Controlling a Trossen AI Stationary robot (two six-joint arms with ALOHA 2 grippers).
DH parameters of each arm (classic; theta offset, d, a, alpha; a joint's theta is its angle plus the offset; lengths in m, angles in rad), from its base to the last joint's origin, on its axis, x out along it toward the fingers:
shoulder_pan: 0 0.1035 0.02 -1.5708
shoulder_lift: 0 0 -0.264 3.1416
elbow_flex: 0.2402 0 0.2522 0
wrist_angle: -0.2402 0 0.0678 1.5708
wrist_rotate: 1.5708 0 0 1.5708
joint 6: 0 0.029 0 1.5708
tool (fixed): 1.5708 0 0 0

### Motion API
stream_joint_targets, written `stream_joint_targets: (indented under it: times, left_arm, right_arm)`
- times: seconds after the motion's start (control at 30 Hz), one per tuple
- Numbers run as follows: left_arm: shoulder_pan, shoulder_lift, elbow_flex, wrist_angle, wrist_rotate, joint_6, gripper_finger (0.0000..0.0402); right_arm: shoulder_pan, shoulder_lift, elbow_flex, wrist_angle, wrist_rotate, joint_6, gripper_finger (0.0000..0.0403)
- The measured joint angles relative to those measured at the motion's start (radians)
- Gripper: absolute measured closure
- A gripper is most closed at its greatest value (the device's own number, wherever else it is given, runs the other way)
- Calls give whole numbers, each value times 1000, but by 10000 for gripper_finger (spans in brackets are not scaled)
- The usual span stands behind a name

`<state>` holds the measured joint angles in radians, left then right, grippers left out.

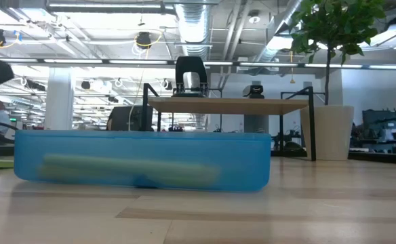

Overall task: Pack school essentials
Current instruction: Put the light green sticky notes into the blue supply box

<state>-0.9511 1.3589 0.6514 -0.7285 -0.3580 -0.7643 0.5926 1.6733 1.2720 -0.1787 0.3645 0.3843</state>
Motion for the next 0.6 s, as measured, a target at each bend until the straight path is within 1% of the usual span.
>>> stream_joint_targets:
  times: [0.2,0.37,0.47,0.6]
  left_arm:
    - [0,-62,1,6,-21,6,401]
    - [0,-66,1,29,17,18,396]
    - [0,-56,2,49,44,74,373]
    - [3,-51,2,46,12,123,320]
  right_arm:
    - [0,0,0,0,0,0,294]
    - [0,0,0,0,0,0,294]
    - [0,0,0,0,0,0,294]
    - [0,0,0,0,0,0,294]
